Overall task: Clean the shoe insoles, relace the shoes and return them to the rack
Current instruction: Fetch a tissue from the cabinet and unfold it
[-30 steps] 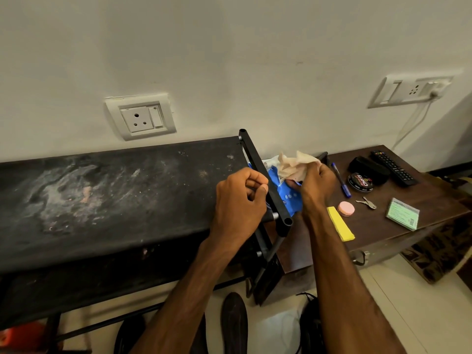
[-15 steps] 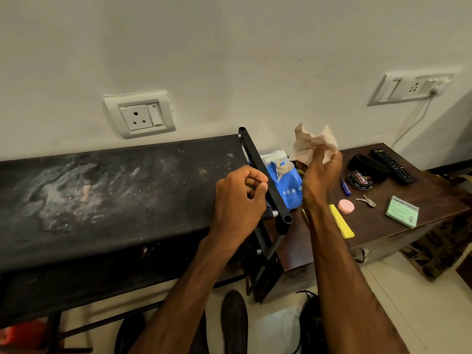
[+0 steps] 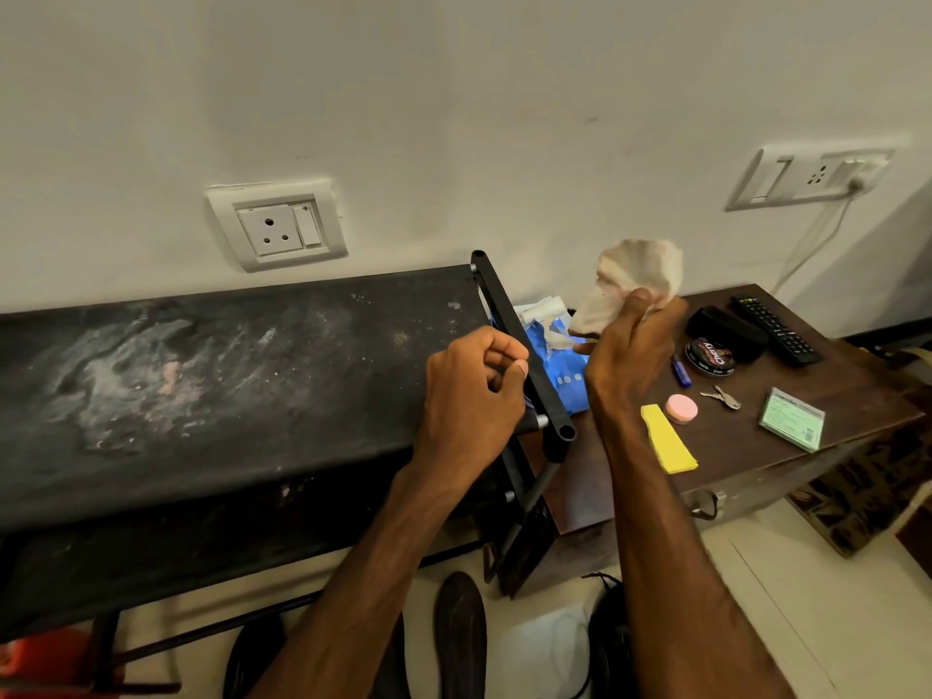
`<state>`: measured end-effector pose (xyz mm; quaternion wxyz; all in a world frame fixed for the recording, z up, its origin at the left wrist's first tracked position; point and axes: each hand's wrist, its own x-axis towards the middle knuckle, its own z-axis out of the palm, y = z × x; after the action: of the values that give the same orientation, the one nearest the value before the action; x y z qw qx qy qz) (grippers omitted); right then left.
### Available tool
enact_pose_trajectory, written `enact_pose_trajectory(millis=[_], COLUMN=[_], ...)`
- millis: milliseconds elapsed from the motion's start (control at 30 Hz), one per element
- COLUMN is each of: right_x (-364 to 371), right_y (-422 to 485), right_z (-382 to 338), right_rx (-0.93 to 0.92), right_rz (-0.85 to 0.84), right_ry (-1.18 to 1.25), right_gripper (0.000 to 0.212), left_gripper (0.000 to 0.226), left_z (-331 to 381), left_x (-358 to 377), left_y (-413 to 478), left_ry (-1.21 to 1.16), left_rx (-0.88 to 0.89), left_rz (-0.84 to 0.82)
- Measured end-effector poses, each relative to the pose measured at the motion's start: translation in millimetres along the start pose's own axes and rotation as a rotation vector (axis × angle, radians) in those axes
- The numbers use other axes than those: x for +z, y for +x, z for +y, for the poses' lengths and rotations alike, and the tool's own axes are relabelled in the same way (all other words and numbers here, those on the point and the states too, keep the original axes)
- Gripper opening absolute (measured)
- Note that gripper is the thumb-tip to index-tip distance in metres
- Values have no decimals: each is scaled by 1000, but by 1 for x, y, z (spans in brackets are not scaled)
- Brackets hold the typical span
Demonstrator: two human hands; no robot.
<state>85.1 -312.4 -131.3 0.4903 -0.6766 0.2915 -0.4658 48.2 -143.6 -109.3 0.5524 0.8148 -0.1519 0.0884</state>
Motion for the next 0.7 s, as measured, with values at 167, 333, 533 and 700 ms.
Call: enact_pose_trajectory(millis=[167, 333, 533, 700], right_x=[-3, 0, 3, 5], right_y=[0, -8, -10, -9], right_z=[0, 7, 5, 12], right_rx=[-66, -32, -61, 12], right_rz=[-37, -300, -543, -734], right_ry=[-85, -216, -217, -315], right_gripper=[30, 32, 30, 35], left_gripper=[8, 7, 9, 6], left_z=[0, 0, -1, 0], left_x=[0, -1, 0, -1], left_y=[0, 0, -1, -1], left_ry=[0, -1, 1, 7], left_rx=[3, 9, 19, 22], left_rz=[0, -6, -4, -8])
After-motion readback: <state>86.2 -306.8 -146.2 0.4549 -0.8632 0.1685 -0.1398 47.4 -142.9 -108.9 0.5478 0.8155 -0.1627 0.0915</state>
